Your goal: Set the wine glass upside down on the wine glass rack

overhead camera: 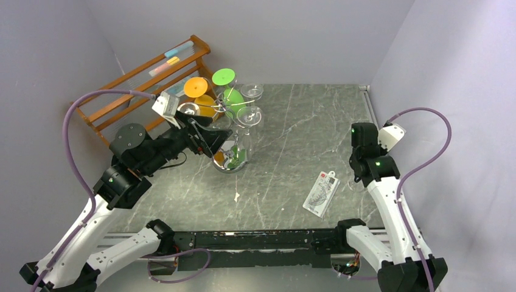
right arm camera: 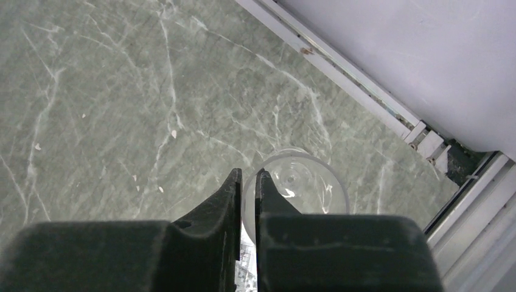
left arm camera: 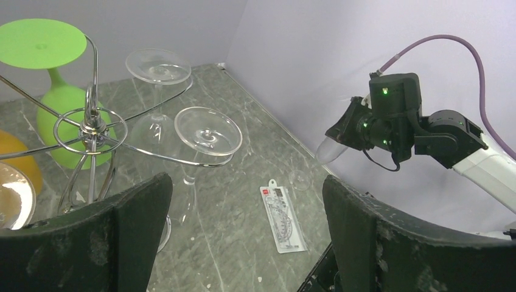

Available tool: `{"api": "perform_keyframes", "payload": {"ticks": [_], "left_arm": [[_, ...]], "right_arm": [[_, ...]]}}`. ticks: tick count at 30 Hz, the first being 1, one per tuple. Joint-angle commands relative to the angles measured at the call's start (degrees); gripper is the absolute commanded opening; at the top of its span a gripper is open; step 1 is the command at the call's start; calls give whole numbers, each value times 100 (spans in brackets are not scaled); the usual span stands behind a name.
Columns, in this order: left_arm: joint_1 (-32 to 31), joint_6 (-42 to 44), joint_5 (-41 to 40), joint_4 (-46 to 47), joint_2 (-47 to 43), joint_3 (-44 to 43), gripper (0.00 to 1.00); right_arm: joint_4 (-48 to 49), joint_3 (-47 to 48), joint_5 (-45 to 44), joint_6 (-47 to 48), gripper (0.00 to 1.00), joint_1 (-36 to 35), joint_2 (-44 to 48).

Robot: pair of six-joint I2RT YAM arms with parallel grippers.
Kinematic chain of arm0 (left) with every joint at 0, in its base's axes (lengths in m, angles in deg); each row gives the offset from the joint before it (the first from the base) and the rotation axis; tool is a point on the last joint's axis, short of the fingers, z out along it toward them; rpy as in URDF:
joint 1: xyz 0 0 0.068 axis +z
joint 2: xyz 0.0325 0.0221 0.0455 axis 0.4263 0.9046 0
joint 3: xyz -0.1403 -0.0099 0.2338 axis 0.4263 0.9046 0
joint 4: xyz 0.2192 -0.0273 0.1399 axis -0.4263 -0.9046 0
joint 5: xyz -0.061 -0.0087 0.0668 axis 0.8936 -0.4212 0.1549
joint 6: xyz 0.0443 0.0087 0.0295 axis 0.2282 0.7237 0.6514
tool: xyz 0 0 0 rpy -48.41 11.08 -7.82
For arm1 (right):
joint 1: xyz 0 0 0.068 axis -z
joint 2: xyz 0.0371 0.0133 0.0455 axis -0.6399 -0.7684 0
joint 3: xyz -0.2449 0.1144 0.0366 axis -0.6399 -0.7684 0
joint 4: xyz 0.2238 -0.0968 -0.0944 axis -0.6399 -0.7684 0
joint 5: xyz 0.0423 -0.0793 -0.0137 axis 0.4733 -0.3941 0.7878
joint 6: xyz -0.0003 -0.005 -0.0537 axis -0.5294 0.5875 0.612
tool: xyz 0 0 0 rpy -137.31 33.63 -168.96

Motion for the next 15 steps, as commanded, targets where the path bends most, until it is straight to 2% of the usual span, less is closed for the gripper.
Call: {"api": "perform_keyframes", "payload": {"ticks": [1,10,15], "left_arm": [[12,-183,73,50,-17,-48,97],[16,-627,123,208,190,-359,97],[8,-1105,142,373,431,-572,97]], "right_arm": [[-40,-58,143,-127,0,55,22],[89,892,600,9,0,55,88],[894,1086,1380,80,0,55,254]]}}
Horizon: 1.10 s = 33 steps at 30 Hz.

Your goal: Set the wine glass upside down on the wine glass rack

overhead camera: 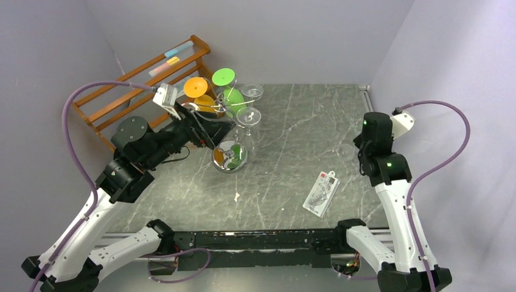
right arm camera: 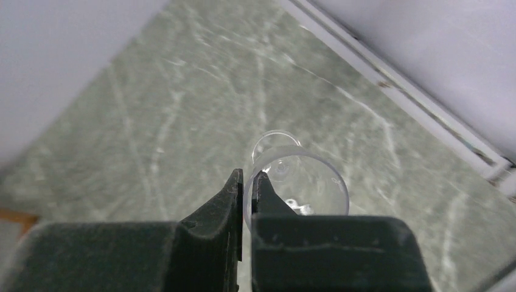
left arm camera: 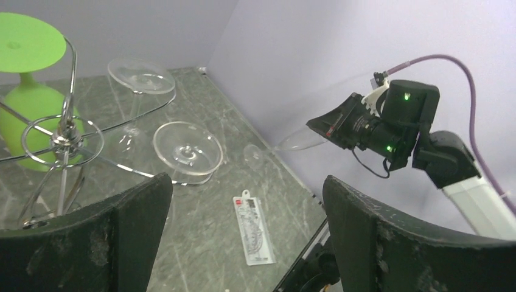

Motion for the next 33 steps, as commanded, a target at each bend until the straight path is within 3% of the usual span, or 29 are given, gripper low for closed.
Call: {"api": "perform_keyframes", "payload": {"ticks": [1,8,13,17,22,33], "left_arm": [[9,-552,156,360,218,-349,97],[13,-975,809,962,1009,-989,97],[-17,-1370,852,1758,1469,-1075,97],[-150,-1845,464,2335,1793,-1046,97],[-705,-2255,-384,2851,2215,-1179,97],[-1835,-2594,-2098,4322,2919,-1188,97]], "right_arm": [[1001,171,884,69,0,44,266],[3248,-416,1944,-78,0,44,1218],[5041,-1065,2429,-308,0,44,2084],[6269,-1488,2924,-635,0,44,2430],[7099,-1787,3513,-1008,0,44,2597],[7849,-2202,4086,-1839,0,44,2981]]}}
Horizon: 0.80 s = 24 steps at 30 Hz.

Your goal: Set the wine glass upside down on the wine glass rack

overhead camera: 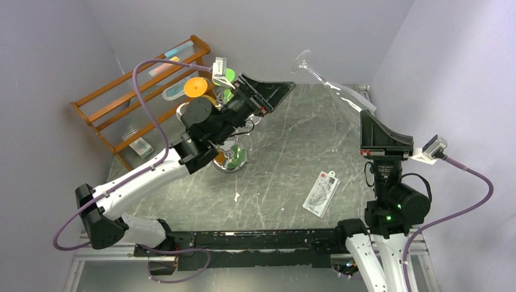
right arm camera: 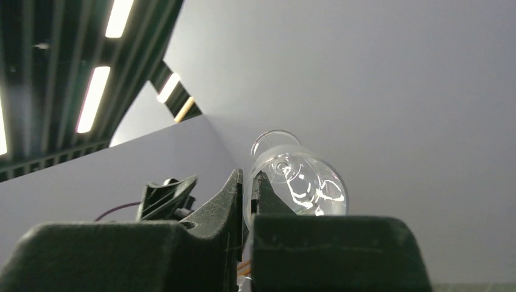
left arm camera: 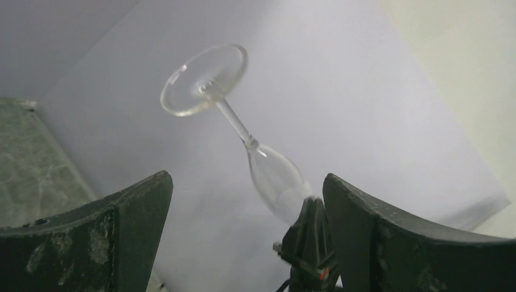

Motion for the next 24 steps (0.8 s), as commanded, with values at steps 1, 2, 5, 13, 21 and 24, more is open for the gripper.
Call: {"api": "perform_keyframes", "payload": {"ticks": [1,2,5,13,21,24], "left_arm": [[-339,-146,-1047,1059,199,-144,97],[-455,-103,-1224,1086,265,-224,97],[-599,-18,-1409,1422,547,-494,95],[-898,439,-1967,1587,1187,-1183,81],[-977,533,-2340,2543,1311,-1088,56],[-1008,554,-2342,2649,1456,-1297,49]], "right_arm": [[576,-66,265,-433,0,35,222],[592,-90,298,-481,0,35,244],[652,-140,368,-620,0,35,286],[901,-143,633,-951,0,35,192],[721,-107,865,-832,0,33,267],[678,-131,978,-814,0,35,294]]}}
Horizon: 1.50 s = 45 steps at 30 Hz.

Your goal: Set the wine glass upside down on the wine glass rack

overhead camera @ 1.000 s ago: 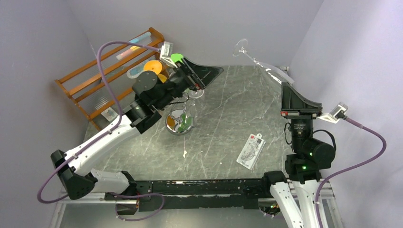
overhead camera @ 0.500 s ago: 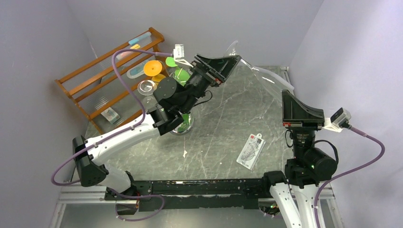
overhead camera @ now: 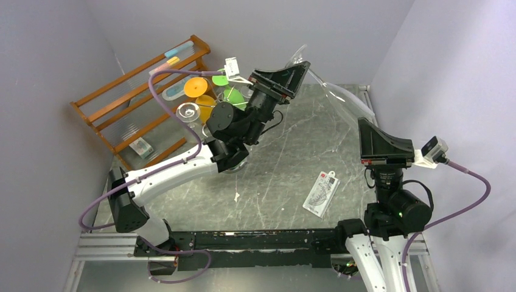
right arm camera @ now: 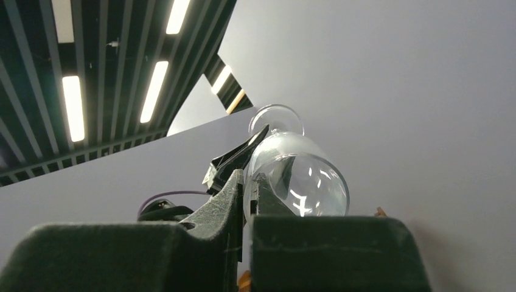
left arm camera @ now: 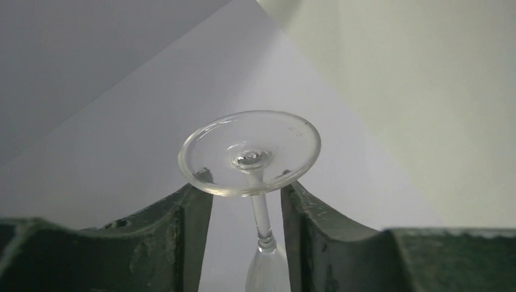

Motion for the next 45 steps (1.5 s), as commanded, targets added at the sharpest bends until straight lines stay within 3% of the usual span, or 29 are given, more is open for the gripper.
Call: {"api": "perform_keyframes", "payload": {"ticks": [1,6,12,20,32,34,38,40,42,45], "left_arm": [[-75,190,-299,796,171,-325,46],[-111,97,-254,922,312,-374,36],[-158,-151,-110,870,504,-476,46],[-249,-256,-1,911,547,-351,37],[-472,-196,340,1045,594,-11,33],[-517,-83,341,1078,570,38,28],[-533,101,295,1147,479,189,6],[-533,285,280,1177,407,246,5],[-533,566,298,1168,312,299,5],[-533,1098,300,1072,62,469,5]], "right_arm": [[20,5,377,-15,0,33,112],[-96,-36,425,1,0,29,176],[-9,-150,330,-109,0,33,148],[223,-336,93,-293,0,33,111],[314,-414,162,-421,0,33,80],[334,-430,165,-474,0,33,60],[236,-385,173,-462,0,33,57],[-136,-275,174,-390,0,33,58],[-658,-97,158,-184,16,33,66],[-1443,96,75,213,53,33,162]]}}
